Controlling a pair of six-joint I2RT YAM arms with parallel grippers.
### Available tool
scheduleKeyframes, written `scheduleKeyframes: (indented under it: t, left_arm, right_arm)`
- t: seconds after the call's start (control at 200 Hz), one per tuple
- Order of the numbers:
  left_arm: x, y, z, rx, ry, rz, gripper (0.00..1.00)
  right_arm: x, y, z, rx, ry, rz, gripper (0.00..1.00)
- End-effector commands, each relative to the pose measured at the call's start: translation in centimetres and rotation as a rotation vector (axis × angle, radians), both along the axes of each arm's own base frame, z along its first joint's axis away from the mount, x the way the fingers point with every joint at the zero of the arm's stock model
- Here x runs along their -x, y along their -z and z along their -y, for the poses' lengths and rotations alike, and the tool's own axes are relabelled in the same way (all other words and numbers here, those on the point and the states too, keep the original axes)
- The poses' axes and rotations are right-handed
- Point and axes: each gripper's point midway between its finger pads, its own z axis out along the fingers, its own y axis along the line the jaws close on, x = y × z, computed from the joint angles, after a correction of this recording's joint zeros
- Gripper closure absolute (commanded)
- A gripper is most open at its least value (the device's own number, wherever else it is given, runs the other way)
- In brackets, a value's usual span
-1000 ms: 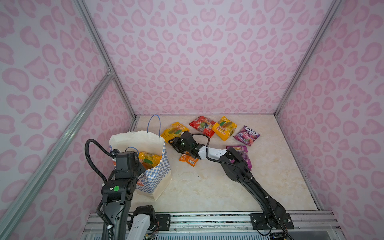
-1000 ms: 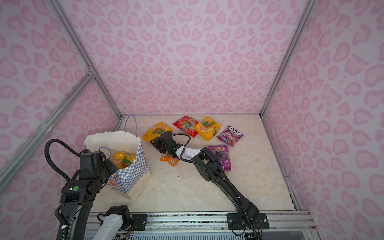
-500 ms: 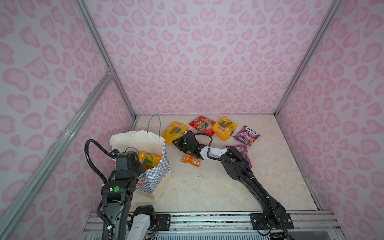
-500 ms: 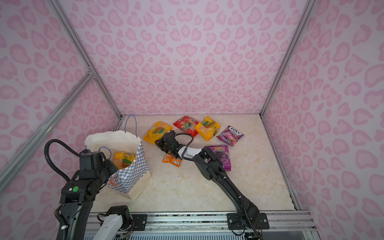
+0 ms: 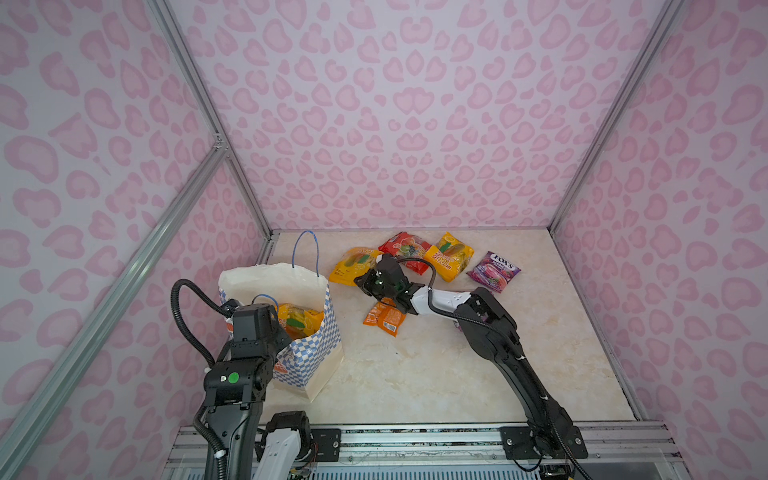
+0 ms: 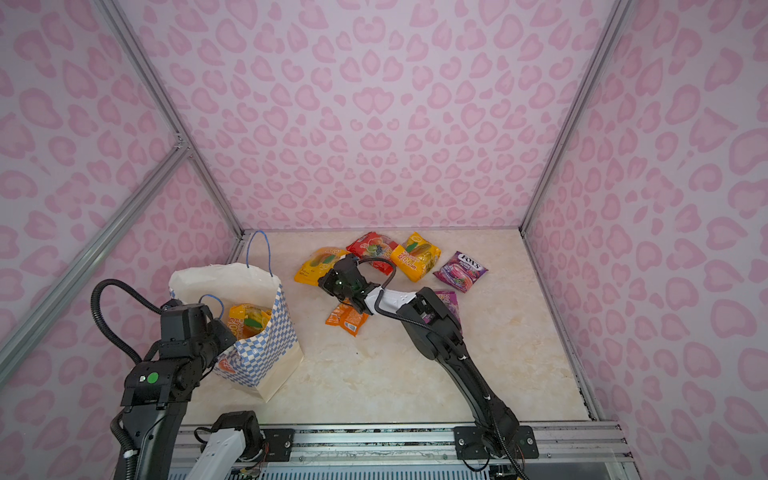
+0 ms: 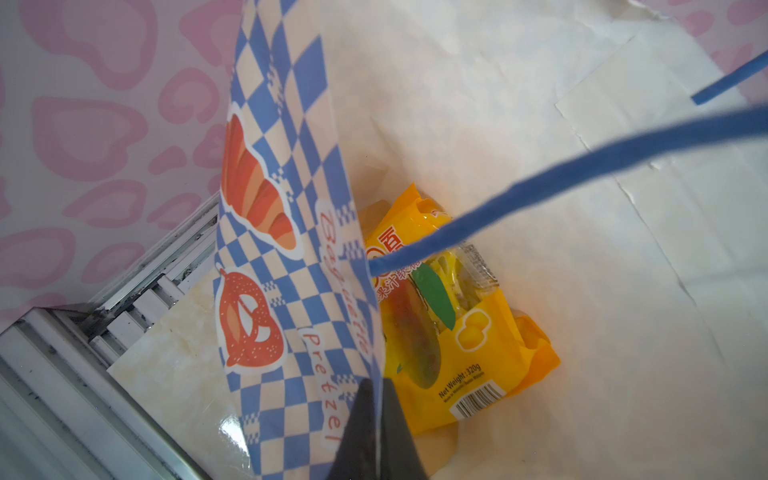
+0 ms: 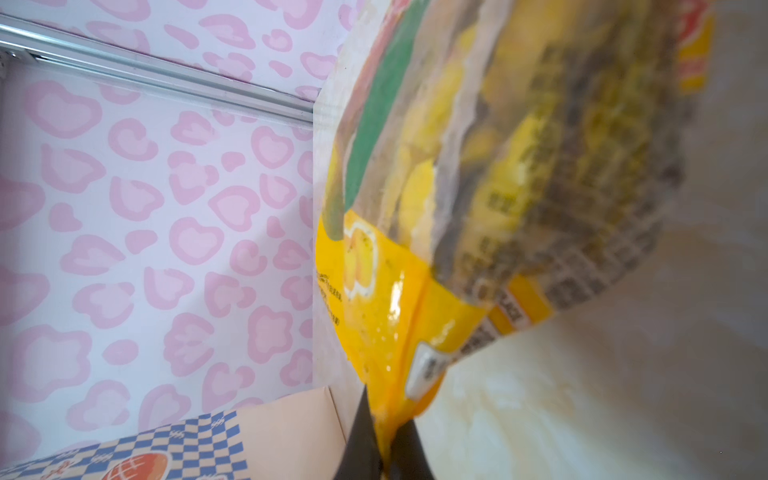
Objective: Place the snacks into the paper bag
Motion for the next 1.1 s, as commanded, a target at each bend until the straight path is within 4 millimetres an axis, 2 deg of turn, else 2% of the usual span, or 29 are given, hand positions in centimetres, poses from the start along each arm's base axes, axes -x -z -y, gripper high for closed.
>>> scheduleKeyframes:
  t: [0.0, 0.115, 0.16, 0.175, 0.19, 0.26, 0.325, 0.405, 0.49, 0.775, 0.845, 0.87, 0.9, 0.945, 1.04, 1.095]
  left_arm:
    - [-0.2, -0.2, -0.2, -0.013, 0.0, 0.01, 0.96]
    - [-0.3, -0.1, -0.2, -0.012, 0.0, 0.009, 0.96]
    - [-0.4, 0.0, -0.1, -0.007, 0.005, 0.008, 0.96]
    - [-0.4, 0.0, -0.1, -0.006, 0.005, 0.008, 0.96]
    - [-0.4, 0.1, 0.0, -0.004, 0.006, 0.007, 0.96]
    - [-0.5, 0.3, 0.0, 0.0, 0.008, 0.004, 0.96]
    - [-0.6, 0.3, 0.1, 0.004, 0.009, 0.006, 0.96]
    - [-0.7, 0.1, 0.1, 0.002, 0.012, 0.012, 0.96]
    - [-0.8, -0.1, 0.2, -0.003, 0.024, 0.016, 0.96]
    - [-1.1, -0.1, 0.3, -0.007, 0.041, 0.019, 0.97]
    - [-1.1, -0.2, 0.4, -0.008, 0.043, 0.021, 0.97]
    - [-1.1, -0.2, 0.4, -0.007, 0.045, 0.024, 0.97]
    - [-1.1, -0.2, 0.4, -0.007, 0.048, 0.024, 0.97]
    - [-1.2, -0.2, 0.5, -0.005, 0.053, 0.028, 0.97]
    - [-1.3, -0.4, 0.7, 0.0, 0.063, 0.035, 0.97]
    - [-1.3, -0.4, 0.9, 0.009, 0.074, 0.039, 0.97]
  right_arm:
    - [2.2, -0.7, -0.3, -0.02, -0.052, 0.02, 1.0]
    - [5.5, -0.1, -0.3, -0.01, -0.11, -0.014, 1.0]
    - [6.8, 1.4, -0.2, 0.023, -0.135, -0.041, 1.0]
    - [6.9, 0.0, -0.4, 0.009, -0.142, -0.025, 1.0]
    - [7.6, 1.1, 0.1, 0.029, -0.149, -0.045, 1.0]
    - [9.1, 2.3, 0.7, 0.069, -0.175, -0.064, 1.0]
    - [9.8, 3.6, 2.1, 0.125, -0.175, -0.078, 1.0]
    - [10.1, 4.7, 4.4, 0.151, -0.156, -0.097, 1.0]
    - [9.6, 5.1, 7.8, 0.186, -0.108, -0.105, 1.0]
    - [8.4, 5.4, 20.6, 0.335, 0.064, -0.134, 1.0]
    - [8.5, 4.9, 22.5, 0.357, 0.072, -0.125, 1.0]
    - [8.4, 4.4, 22.8, 0.373, 0.061, -0.108, 0.95]
    - [8.5, 3.9, 23.0, 0.405, 0.045, -0.089, 0.78]
    - [8.4, 2.4, 22.6, 0.447, 0.006, -0.037, 0.59]
    - [8.3, -2.5, 20.3, 0.533, -0.083, 0.116, 0.35]
    - [8.5, -5.6, 18.6, 0.565, -0.131, 0.207, 0.25]
